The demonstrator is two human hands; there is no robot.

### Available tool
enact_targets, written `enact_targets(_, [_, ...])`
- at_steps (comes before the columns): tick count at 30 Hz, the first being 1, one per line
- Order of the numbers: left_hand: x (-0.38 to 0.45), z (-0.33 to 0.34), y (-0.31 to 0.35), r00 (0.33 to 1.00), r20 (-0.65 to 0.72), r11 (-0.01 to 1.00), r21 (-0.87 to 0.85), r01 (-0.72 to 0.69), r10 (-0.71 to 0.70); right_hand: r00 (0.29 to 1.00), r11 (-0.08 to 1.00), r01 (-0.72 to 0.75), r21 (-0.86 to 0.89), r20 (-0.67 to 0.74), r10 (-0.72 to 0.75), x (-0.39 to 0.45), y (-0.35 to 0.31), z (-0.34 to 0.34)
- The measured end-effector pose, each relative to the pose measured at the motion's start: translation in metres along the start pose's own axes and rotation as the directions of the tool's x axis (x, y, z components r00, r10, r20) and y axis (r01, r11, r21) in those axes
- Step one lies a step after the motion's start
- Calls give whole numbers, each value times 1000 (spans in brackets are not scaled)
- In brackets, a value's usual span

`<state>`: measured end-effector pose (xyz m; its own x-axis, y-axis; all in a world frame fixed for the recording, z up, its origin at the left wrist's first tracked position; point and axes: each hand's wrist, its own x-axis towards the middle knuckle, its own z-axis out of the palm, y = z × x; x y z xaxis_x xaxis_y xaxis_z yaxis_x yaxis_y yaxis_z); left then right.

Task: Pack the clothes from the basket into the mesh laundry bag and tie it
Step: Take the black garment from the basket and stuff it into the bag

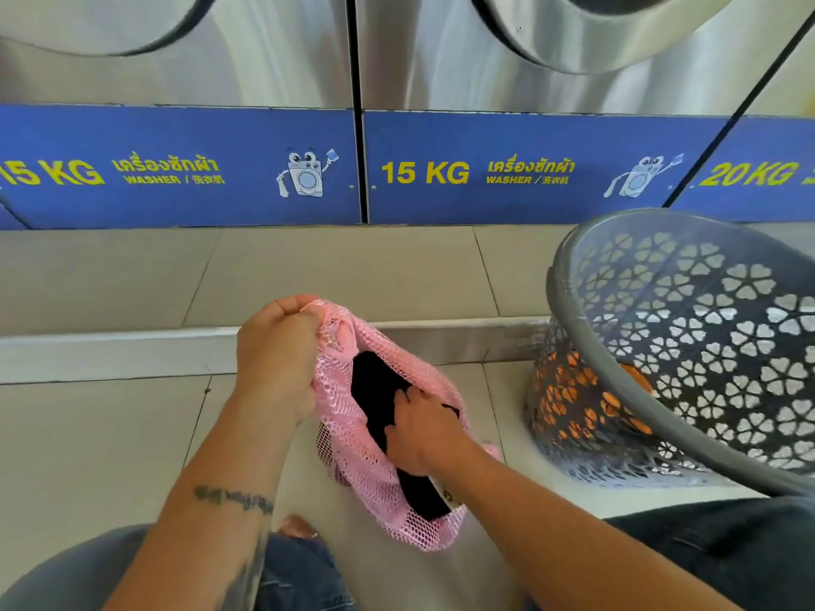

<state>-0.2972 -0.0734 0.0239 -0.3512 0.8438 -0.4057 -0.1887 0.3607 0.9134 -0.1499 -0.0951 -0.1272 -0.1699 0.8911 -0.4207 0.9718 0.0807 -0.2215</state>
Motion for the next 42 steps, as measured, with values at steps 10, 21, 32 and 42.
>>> enact_targets(10, [-33,-18,-1,1000,12,1000,29,-5,5,980,872,-106,477,-101,174,-73,20,48])
enact_targets(21, [-21,-3,-11,994,107,989,136,-50,35,933,513,-80,854,-116,340,-33,-26,9])
enact_targets(32, [7,-15,5,998,30,998,-15,-56,56,936,999,-27,-24,352,34,4,-9,32])
enact_targets(42, [2,12,3,987,45,980,120,-156,152,986,983,108,-151,143,-87,-34,34,-25])
